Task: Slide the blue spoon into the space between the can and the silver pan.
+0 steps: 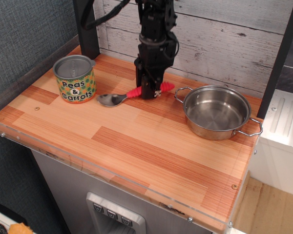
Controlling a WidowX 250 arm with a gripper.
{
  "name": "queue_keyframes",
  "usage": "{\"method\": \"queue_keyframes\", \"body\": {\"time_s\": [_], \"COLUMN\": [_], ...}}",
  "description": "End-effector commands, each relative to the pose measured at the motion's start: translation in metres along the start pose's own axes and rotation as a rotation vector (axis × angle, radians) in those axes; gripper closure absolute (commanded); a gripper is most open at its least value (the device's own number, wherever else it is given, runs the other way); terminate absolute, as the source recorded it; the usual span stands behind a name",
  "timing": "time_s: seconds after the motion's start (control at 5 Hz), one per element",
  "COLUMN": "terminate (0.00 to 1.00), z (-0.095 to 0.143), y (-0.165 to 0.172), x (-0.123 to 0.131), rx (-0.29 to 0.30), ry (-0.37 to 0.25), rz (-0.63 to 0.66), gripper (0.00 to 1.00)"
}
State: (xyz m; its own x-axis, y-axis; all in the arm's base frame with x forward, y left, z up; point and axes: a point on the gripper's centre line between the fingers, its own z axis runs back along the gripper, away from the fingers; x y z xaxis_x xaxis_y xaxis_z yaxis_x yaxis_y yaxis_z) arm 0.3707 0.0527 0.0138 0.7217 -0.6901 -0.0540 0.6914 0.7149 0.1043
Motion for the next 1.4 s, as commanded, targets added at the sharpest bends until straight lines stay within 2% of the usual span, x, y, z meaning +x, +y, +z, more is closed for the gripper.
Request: {"method": "queue_keyframes", "body": {"time_s": [0.0,0.4,0.6,0.8,1.0,1.2], "terminate": [0.00,0.00,0.00,0.00,0.00,0.00], "z": [0.034,0.075,0.091,0.096,0.109,0.114], "y": [0.015,0.015,0.006,-0.009,-0.033,-0.046], "x": [0.000,-0.008,-0.018,-0.033,-0.051,-0.077], "rx": [0.072,0.072,0.012,-0.025,0.019,0.055], "ry": [-0.118,-0.174,-0.139,-0.087,-0.083,-0.057], "rz": [0.032,0.114,0.169,0.337,0.509,0.620], "gripper": [0.00,0.00,0.00,0.00,0.00,0.00]}}
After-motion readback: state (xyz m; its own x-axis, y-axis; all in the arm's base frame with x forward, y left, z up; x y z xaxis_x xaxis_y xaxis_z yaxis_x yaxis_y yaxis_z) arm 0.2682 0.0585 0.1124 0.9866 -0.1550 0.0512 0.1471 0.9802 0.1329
